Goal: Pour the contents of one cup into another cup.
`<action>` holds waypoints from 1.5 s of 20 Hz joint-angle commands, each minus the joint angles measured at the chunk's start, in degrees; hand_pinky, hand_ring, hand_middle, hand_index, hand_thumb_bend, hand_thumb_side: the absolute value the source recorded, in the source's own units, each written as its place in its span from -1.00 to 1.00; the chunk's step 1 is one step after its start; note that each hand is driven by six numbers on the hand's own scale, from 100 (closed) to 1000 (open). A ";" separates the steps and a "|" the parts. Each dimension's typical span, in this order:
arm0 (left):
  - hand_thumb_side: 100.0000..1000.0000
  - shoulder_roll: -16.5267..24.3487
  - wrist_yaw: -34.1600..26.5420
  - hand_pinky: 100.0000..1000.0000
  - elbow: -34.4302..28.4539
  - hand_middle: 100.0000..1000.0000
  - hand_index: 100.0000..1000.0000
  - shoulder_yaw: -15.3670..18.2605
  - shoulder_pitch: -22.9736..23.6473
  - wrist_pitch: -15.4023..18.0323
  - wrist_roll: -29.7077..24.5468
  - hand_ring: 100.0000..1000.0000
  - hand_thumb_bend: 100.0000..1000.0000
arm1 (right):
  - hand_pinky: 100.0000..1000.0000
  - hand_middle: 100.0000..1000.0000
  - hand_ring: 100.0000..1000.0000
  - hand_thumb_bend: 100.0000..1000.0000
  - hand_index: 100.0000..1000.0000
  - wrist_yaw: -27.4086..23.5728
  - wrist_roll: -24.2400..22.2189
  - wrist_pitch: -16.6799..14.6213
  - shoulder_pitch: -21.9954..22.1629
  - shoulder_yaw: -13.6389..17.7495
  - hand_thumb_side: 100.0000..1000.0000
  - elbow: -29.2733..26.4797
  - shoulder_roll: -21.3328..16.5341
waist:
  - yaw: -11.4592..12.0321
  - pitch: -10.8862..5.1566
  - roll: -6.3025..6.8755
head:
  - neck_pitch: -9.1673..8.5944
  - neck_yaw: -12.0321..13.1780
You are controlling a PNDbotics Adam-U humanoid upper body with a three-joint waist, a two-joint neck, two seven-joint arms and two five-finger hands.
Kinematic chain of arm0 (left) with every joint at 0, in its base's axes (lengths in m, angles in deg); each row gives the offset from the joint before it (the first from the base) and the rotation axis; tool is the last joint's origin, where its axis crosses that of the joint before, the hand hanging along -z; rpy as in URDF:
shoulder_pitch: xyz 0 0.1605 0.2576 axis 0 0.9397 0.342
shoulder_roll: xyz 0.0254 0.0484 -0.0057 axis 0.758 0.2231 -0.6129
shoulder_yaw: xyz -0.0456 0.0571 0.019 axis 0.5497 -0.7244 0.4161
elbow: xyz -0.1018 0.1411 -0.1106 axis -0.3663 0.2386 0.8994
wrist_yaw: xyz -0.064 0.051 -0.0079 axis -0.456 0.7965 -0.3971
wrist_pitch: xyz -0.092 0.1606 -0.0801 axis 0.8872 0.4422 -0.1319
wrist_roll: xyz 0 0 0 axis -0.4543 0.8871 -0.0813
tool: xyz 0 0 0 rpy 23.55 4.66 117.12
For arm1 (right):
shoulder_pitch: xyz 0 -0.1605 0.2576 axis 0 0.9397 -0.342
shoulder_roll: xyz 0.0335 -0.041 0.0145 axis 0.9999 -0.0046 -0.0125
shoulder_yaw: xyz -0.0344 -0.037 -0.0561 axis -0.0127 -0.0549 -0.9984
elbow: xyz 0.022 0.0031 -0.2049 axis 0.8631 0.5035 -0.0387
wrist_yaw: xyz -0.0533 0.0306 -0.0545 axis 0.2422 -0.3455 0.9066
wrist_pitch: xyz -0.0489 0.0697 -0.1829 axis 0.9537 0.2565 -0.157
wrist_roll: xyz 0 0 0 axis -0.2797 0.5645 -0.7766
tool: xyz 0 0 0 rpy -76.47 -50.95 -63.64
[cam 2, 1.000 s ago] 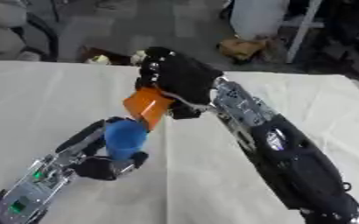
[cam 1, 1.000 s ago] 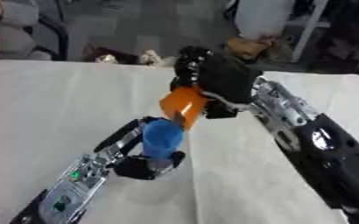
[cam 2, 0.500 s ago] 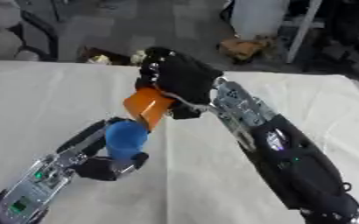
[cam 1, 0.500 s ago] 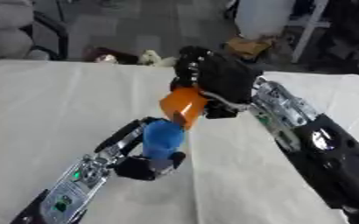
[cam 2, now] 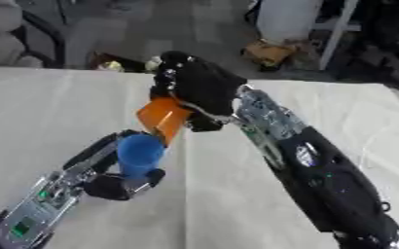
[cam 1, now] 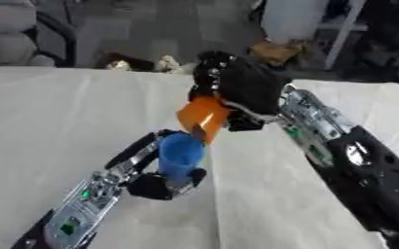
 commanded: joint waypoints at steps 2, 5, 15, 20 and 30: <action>-0.40 -0.03 -0.03 -0.96 -0.65 -0.56 0.48 0.31 -1.64 0.10 0.25 0.35 -1.00 | 0.72 -0.36 0.38 -0.86 0.24 -0.73 -0.21 -0.01 -1.36 0.07 -1.00 -1.71 -0.17 | 0.06 -0.97 0.13 | -0.43 0.03; -0.40 -0.05 0.00 -0.96 -0.54 -0.56 0.48 0.30 -1.67 0.09 0.27 0.35 -1.00 | 0.72 -0.36 0.38 -0.86 0.24 -0.89 -0.33 0.04 -1.41 0.02 -1.00 -1.89 -0.13 | 0.10 -0.96 0.10 | -0.43 0.03; -0.40 -0.19 0.54 -0.96 0.15 -0.56 0.48 0.24 -1.54 0.28 0.28 0.36 -1.00 | 0.72 -0.38 0.39 -0.86 0.24 -1.42 -0.62 0.26 -1.57 -0.06 -1.00 -2.79 -0.20 | 0.02 -0.91 0.08 | -0.38 0.04; -0.40 -0.24 0.76 -0.96 0.40 -0.56 0.48 0.22 -1.48 0.42 0.24 0.36 -1.00 | 0.72 -0.38 0.39 -0.85 0.24 -1.83 -0.86 0.46 -1.68 -0.05 -1.00 -3.58 -0.41 | -0.03 -0.94 0.11 | -0.39 0.03; -0.41 -0.26 0.97 -0.96 0.40 -0.56 0.48 0.12 -1.41 0.53 0.11 0.36 -1.00 | 0.73 -0.39 0.39 -0.85 0.24 -2.20 -1.31 0.85 -1.82 0.04 -1.00 -4.26 -0.57 | -0.06 -0.95 0.12 | -0.32 0.03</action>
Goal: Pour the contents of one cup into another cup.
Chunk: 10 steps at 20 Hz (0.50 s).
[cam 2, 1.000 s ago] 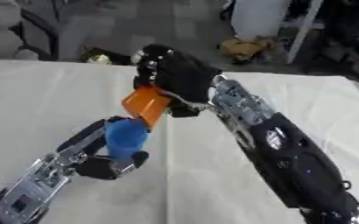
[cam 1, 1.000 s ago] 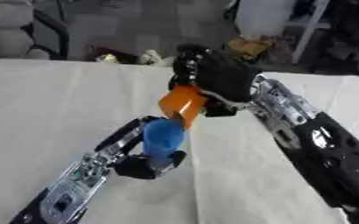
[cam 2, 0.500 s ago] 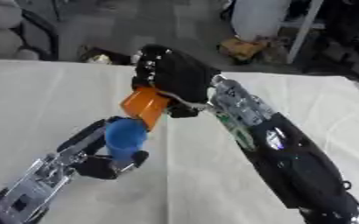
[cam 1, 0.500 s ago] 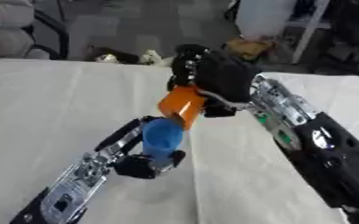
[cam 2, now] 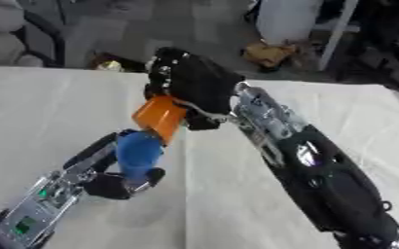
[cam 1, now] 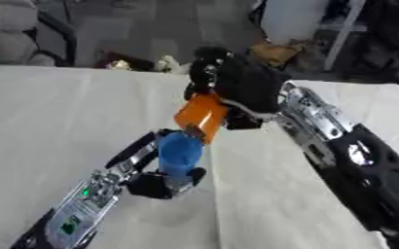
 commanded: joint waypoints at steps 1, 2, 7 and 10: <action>-0.41 -0.26 0.30 -0.96 -0.32 -0.56 0.48 0.11 -1.15 0.06 -0.07 0.36 -1.00 | 0.73 -0.40 0.39 -0.85 0.24 -1.07 -0.04 0.21 -1.76 0.43 -1.00 -1.91 -0.52 | -0.07 -0.95 0.27 | -0.33 0.03; -0.41 -0.26 0.33 -0.96 -0.31 -0.56 0.48 0.10 -1.15 0.07 -0.09 0.36 -1.00 | 0.73 -0.40 0.39 -0.85 0.24 -1.11 -0.06 0.28 -1.77 0.46 -1.00 -1.95 -0.52 | -0.08 -0.95 0.28 | -0.35 0.04; -0.40 -0.29 0.39 -0.96 -0.22 -0.56 0.48 0.07 -1.16 0.11 -0.18 0.36 -1.00 | 0.73 -0.40 0.39 -0.85 0.24 -1.33 -0.16 0.51 -1.82 0.55 -1.00 -2.11 -0.54 | -0.11 -0.98 0.29 | -0.38 0.03; -0.40 -0.29 0.37 -0.96 -0.24 -0.56 0.48 0.06 -1.17 0.15 -0.23 0.36 -1.00 | 0.73 -0.40 0.39 -0.85 0.24 -1.39 -0.22 0.54 -1.83 0.54 -1.00 -2.20 -0.55 | -0.13 -1.00 0.31 | -0.40 0.03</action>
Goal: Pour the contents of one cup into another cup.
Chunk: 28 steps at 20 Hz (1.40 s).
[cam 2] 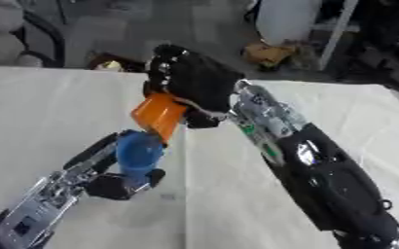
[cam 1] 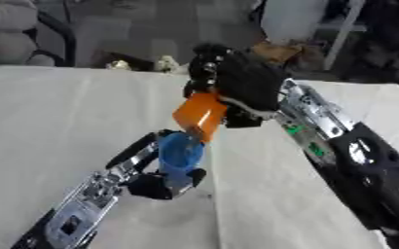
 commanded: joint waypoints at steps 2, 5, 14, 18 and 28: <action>-0.40 -0.23 -0.05 -0.96 -0.59 -0.56 0.48 0.09 -1.14 0.11 -0.10 0.36 -1.00 | 0.73 -0.41 0.39 -0.85 0.23 -0.77 0.06 0.20 -1.34 0.55 -1.00 -1.35 -0.65 | -0.08 -1.02 0.33 | -0.39 0.02; -0.40 -0.23 -0.08 -0.96 -0.60 -0.56 0.48 0.11 -1.14 0.10 -0.09 0.36 -1.00 | 0.73 -0.41 0.39 -0.85 0.24 -0.82 0.02 0.22 -1.30 0.54 -1.00 -1.40 -0.66 | -0.09 -1.03 0.35 | -0.39 0.03; -0.40 -0.19 -0.33 -0.96 -0.87 -0.56 0.48 0.16 -1.20 -0.03 -0.01 0.36 -1.00 | 0.73 -0.41 0.39 -0.85 0.23 -0.92 -0.05 0.30 -1.24 0.53 -1.00 -1.60 -0.75 | -0.11 -1.04 0.40 | -0.41 0.04; -0.40 -0.18 -0.38 -0.96 -0.95 -0.56 0.48 0.16 -1.21 -0.08 0.00 0.36 -1.00 | 0.73 -0.42 0.38 -0.85 0.23 -0.98 -0.07 0.36 -1.22 0.56 -1.00 -1.70 -0.78 | -0.09 -1.06 0.42 | -0.45 0.01; -0.41 -0.10 -0.29 -0.95 -0.95 -0.56 0.48 0.19 -1.19 -0.09 0.09 0.37 -1.00 | 0.73 -0.44 0.38 -0.88 0.24 -1.18 -0.05 0.64 -1.13 0.71 -1.00 -1.73 -0.86 | 0.06 -1.07 0.47 | -0.45 0.07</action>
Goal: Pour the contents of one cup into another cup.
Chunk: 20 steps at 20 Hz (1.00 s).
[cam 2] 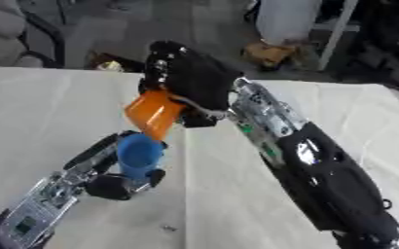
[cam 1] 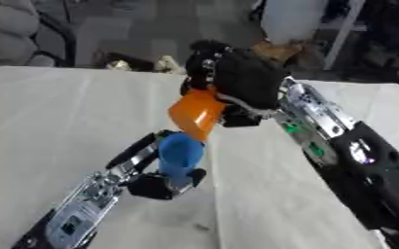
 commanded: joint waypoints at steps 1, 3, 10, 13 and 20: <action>-0.41 -0.10 -0.23 -0.95 -0.89 -0.55 0.48 0.20 -1.18 -0.03 0.11 0.37 -1.00 | 0.73 -0.45 0.38 -0.87 0.24 -0.50 0.25 0.44 -1.10 0.78 -1.00 -1.21 -0.84 | 0.07 -1.06 0.30 | -0.44 0.09; -0.40 -0.12 -0.07 -0.93 -0.73 -0.54 0.48 0.25 -1.13 -0.03 0.18 0.38 -1.00 | 0.73 -0.47 0.37 -0.89 0.24 -0.90 0.35 0.71 -1.04 0.86 -1.00 -1.12 -0.87 | 0.14 -1.04 0.29 | -0.46 0.13; -0.38 -0.15 1.88 -0.73 1.09 -0.45 0.50 0.99 -0.85 0.90 1.08 0.50 -1.00 | 0.72 -0.66 0.26 -1.00 0.23 -9.42 0.32 5.07 -0.02 2.07 -1.00 0.84 -0.55 | 0.12 -0.92 0.27 | -0.52 0.32; -0.36 -0.27 3.71 -0.63 3.53 -0.42 0.51 1.68 -0.66 2.23 2.18 0.55 -1.00 | 0.72 -0.68 0.24 -1.00 0.22 -13.02 -0.22 6.95 0.57 2.64 -1.00 0.27 -0.81 | -0.01 -0.85 0.28 | -0.61 0.44; 0.30 0.04 11.05 0.30 11.26 0.41 0.82 4.57 0.05 7.28 8.10 1.00 0.49 | 0.72 -0.74 0.18 -1.00 0.20 -19.70 -0.57 10.25 3.05 4.05 -1.00 -2.03 -1.66 | -0.70 -0.59 0.39 | -0.76 0.63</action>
